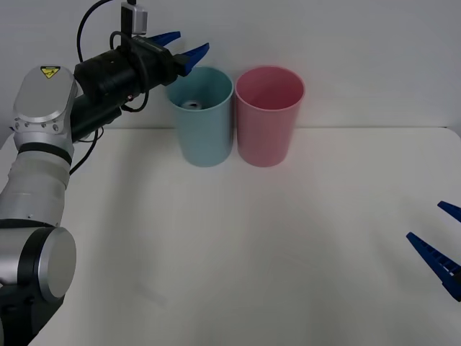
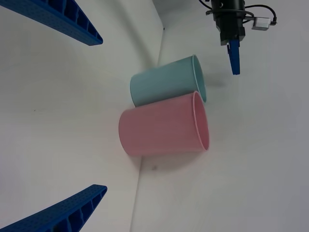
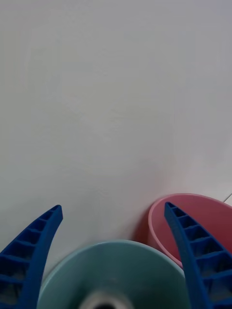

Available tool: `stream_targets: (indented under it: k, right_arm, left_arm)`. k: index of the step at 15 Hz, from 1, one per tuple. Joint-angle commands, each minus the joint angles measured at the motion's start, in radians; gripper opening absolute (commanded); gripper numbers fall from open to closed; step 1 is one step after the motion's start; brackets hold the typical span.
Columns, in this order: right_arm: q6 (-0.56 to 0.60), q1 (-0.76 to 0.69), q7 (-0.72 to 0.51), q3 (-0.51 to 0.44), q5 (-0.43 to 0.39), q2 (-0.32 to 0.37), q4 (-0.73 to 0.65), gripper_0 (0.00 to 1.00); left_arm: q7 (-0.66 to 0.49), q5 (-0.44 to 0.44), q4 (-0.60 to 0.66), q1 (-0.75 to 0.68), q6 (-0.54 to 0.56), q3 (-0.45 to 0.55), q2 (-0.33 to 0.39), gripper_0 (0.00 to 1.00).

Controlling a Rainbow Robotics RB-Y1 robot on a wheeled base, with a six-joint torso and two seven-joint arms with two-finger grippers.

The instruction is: Grasp the object on the table and drop it into the matching bin: aluminum can to the light blue bin, PET bottle to the pink bin.

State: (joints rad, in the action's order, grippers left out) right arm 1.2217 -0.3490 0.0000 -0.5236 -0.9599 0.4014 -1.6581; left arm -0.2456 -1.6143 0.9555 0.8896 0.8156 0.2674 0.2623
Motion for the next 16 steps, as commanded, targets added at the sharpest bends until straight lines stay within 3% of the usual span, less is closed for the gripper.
stream_targets:
  k: [1, 8, 12, 16]
  right_arm:
    - [0.0, 0.0, 0.0, 0.0, 0.0, 0.0, 0.0, 1.0]
    - [0.0, 0.0, 0.0, 0.0, 0.0, 0.0, 0.0, 1.0]
    - [0.0, 0.0, 0.0, 0.0, 0.0, 0.0, 0.0, 1.0]
    - [0.0, 0.0, 0.0, 0.0, 0.0, 0.0, 0.0, 1.0]
  left_arm:
    - [0.002, 0.013, 0.0, -0.005, -0.001, 0.001, 0.0, 1.0]
    - [0.034, 0.102, 0.011, -0.049, 0.005, 0.001, 0.028, 1.0]
    - [0.104, 0.224, 0.028, -0.121, 0.063, 0.003, 0.087, 1.0]
    - [0.111, 0.347, 0.206, -0.313, 0.079, 0.003, 0.147, 1.0]
